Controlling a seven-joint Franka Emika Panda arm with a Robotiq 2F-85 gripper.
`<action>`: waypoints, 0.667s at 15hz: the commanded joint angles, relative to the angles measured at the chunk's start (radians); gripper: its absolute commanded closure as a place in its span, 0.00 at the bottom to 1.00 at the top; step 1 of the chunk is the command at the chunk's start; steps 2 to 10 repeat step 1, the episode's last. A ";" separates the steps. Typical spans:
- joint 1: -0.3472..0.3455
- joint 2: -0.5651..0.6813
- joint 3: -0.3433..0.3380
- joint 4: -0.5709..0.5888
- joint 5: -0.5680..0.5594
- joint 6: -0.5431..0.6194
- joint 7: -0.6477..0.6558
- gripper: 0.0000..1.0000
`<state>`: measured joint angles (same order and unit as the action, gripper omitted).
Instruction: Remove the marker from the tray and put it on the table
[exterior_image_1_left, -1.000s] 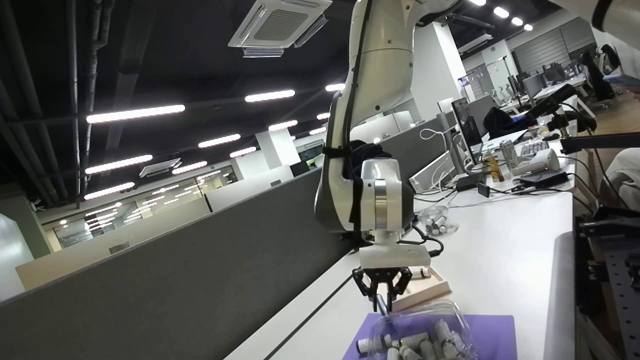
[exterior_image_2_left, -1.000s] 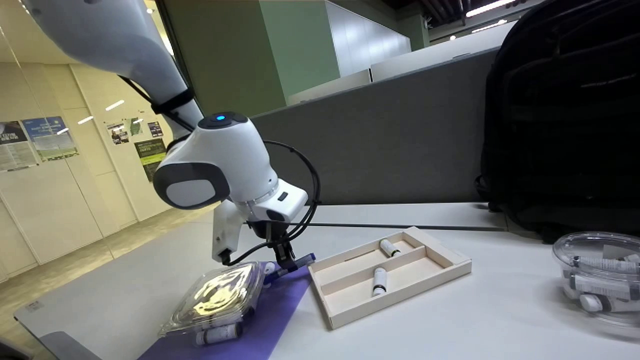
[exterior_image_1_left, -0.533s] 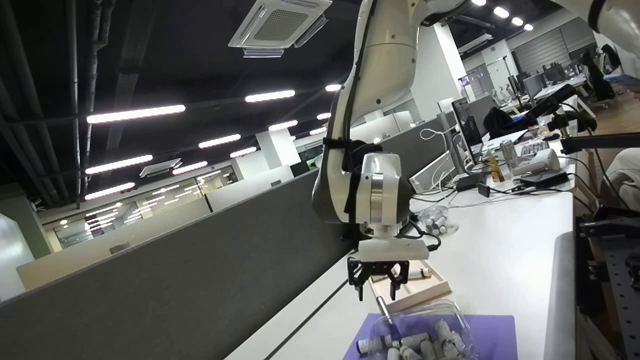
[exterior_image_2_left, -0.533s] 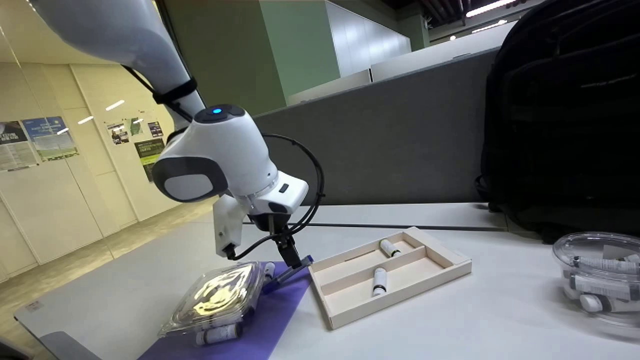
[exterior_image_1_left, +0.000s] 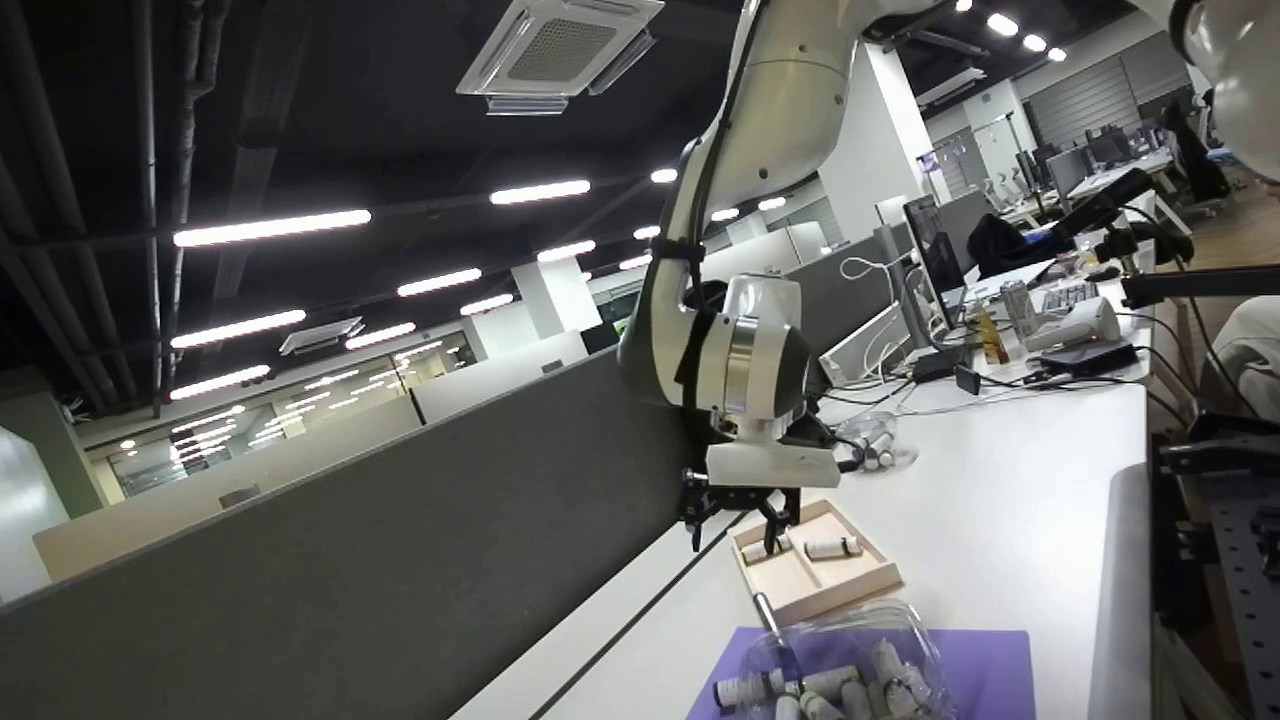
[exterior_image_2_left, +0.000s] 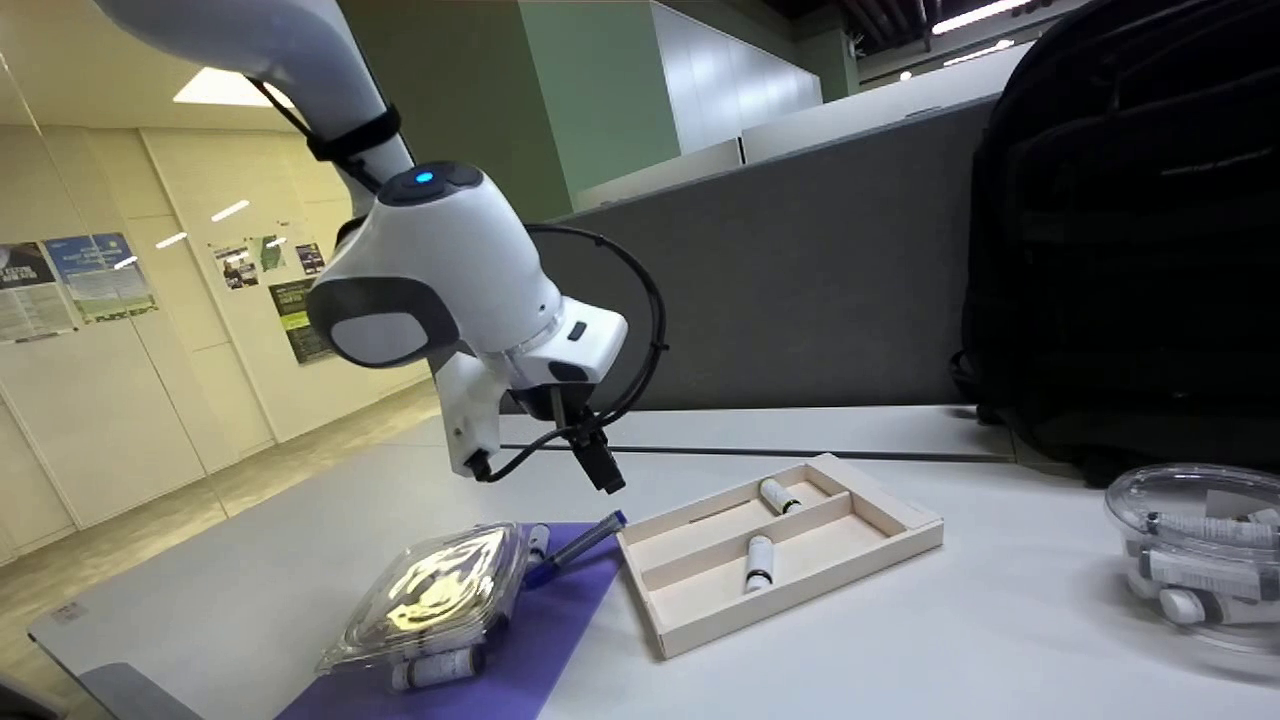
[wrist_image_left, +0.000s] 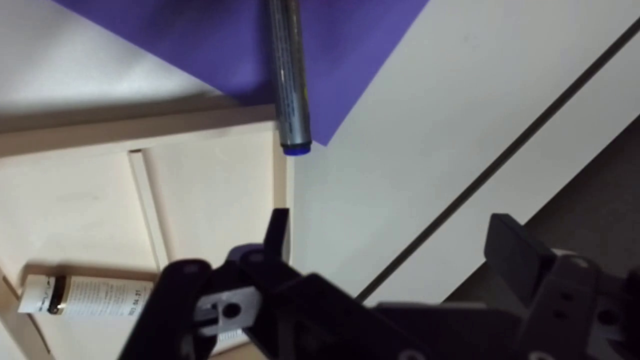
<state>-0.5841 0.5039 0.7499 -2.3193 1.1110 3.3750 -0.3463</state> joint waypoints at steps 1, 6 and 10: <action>-0.135 -0.002 0.120 -0.024 -0.026 0.039 0.007 0.00; -0.135 -0.002 0.120 -0.024 -0.026 0.039 0.007 0.00; -0.135 -0.002 0.120 -0.024 -0.026 0.039 0.007 0.00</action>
